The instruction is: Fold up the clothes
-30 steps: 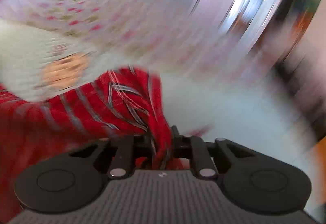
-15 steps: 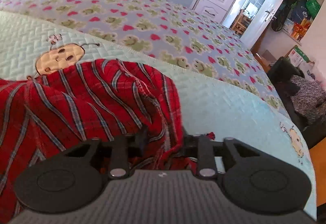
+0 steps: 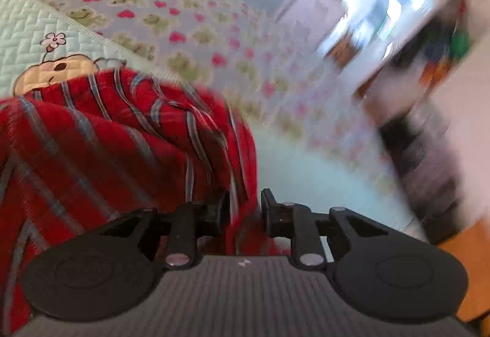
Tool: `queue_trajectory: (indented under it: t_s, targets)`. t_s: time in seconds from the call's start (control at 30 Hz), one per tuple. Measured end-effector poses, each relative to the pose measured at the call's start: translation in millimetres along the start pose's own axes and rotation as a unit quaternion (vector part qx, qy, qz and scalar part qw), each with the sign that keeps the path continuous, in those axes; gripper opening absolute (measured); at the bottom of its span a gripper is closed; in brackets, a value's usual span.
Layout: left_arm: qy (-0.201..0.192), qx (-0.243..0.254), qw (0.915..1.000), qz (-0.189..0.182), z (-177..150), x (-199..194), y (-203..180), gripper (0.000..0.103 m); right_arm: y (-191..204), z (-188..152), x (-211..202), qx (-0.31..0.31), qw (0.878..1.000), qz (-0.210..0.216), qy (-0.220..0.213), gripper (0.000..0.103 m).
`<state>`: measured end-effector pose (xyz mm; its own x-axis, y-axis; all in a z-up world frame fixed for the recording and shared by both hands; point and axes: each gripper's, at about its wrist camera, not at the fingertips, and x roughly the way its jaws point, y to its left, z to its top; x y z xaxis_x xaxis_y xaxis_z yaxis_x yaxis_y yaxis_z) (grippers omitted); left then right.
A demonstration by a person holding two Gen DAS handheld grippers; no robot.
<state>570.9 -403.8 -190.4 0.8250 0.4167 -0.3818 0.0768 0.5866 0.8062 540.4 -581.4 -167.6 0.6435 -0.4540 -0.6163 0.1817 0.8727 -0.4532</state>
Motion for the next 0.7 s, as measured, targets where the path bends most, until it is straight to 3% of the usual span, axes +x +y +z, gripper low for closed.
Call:
queue_trajectory:
  t_s: [0.03, 0.1, 0.17, 0.2, 0.27, 0.33, 0.37, 0.4, 0.43, 0.47, 0.5, 0.53, 0.67, 0.7]
  targets:
    - [-0.009, -0.015, 0.9997, -0.015, -2.1, -5.2, 6.7, 0.091, -7.8, -7.0, -13.3, 0.04, 0.999, 0.016, -0.018, 0.035]
    - [-0.04, -0.068, 0.9953, -0.056, -10.3, -22.7, 28.3, 0.09, -23.5, -21.1, -39.8, 0.119, 0.99, 0.047, -0.054, 0.055]
    - [-0.065, -0.129, 0.9838, -0.106, -22.3, -40.0, 55.2, 0.09, -39.2, -35.2, -66.4, 0.198, 0.973, 0.078, -0.09, 0.067]
    - [-0.076, -0.16, 0.9755, -0.131, -28.7, -48.7, 69.0, 0.09, -47.1, -42.3, -79.7, 0.237, 0.961, 0.094, -0.107, 0.072]
    - [-0.078, -0.231, 0.9523, -0.184, -45.7, -66.0, 101.8, 0.091, -58.8, -57.6, -107.2, 0.309, 0.932, 0.132, -0.136, 0.074]
    - [-0.061, -0.296, 0.9193, -0.253, -65.9, -78.8, 127.2, 0.092, -44.0, -83.7, -129.7, 0.347, 0.91, 0.195, -0.116, 0.075]
    - [-0.048, -0.294, 0.9121, -0.281, -70.1, -82.9, 124.3, 0.092, -34.9, -97.8, -138.6, 0.362, 0.9, 0.223, -0.101, 0.075]
    - [-0.036, -0.29, 0.906, -0.306, -73.7, -86.4, 120.5, 0.09, -25.7, -112.0, -147.4, 0.376, 0.888, 0.25, -0.086, 0.075]
    - [-0.027, -0.271, 0.9111, -0.309, -72.7, -86.1, 111.4, 0.088, -16.6, -126.2, -156.3, 0.39, 0.875, 0.277, -0.071, 0.075]
    - [-0.017, -0.262, 0.9142, -0.308, -69.1, -81.5, 102.0, 0.078, -7.0, -139.0, -162.9, 0.399, 0.866, 0.296, -0.061, 0.075]
    - [-0.006, -0.254, 0.9172, -0.307, -65.4, -77.0, 92.5, 0.066, 3.6, -149.3, -165.1, 0.397, 0.866, 0.298, -0.059, 0.076]
    - [0.005, -0.248, 0.9189, -0.307, -61.7, -71.6, 83.8, 0.06, 14.0, -159.3, -165.9, 0.393, 0.869, 0.296, -0.058, 0.076]
    - [0.065, -0.289, 0.8958, -0.331, -46.6, -27.9, 64.2, 0.028, 31.8, -183.8, -177.2, 0.387, 0.875, 0.271, -0.104, 0.077]
    - [0.077, -0.287, 0.8949, -0.333, -41.4, -17.5, 57.9, 0.027, 30.9, -184.0, -177.4, 0.385, 0.876, 0.272, -0.106, 0.08]
